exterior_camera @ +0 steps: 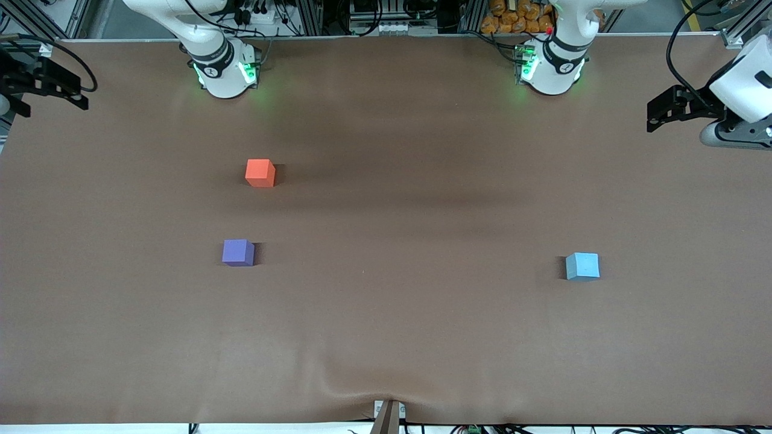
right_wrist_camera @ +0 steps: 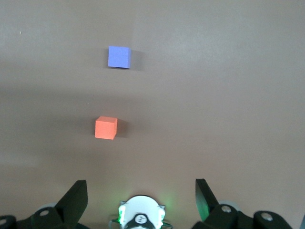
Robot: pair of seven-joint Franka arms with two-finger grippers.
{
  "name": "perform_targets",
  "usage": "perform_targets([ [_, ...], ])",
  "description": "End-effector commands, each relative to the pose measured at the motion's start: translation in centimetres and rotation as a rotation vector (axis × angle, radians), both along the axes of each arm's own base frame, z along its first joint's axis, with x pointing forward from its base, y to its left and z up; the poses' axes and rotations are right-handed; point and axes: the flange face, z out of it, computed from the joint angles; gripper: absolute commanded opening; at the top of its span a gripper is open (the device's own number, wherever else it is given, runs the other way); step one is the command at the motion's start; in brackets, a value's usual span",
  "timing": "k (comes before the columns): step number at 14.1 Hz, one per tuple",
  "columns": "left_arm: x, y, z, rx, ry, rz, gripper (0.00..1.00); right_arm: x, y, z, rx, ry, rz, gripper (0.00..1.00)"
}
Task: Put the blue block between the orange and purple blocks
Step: 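Reach the left gripper down toward the light-blue cube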
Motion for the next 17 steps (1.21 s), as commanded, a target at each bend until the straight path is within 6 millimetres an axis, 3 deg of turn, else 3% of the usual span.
perform_targets([
  [1, -0.6, -0.1, 0.7, -0.009, -0.015, -0.011, 1.00, 0.0, 0.6, 0.5, -0.013, 0.004, -0.037, 1.00],
  [6, -0.4, 0.1, 0.4, -0.011, -0.008, -0.009, 1.00, 0.0, 0.1, 0.5, -0.012, 0.002, -0.040, 1.00],
  [8, 0.5, 0.6, -1.3, -0.007, 0.022, 0.002, 1.00, 0.1, -0.1, 0.4, -0.013, 0.005, -0.044, 1.00],
  [10, 2.8, 0.7, -4.6, 0.008, 0.051, 0.002, 1.00, 0.1, -0.2, 0.4, -0.013, 0.007, -0.045, 1.00],
  [14, 6.9, 3.3, -11.0, 0.006, 0.054, 0.042, 1.00, 0.1, -0.2, 0.2, -0.012, 0.010, -0.045, 1.00],
  [17, 8.5, 3.4, -18.2, 0.010, 0.063, 0.034, 1.00, 0.1, 0.1, 0.2, -0.012, 0.010, -0.039, 1.00],
])
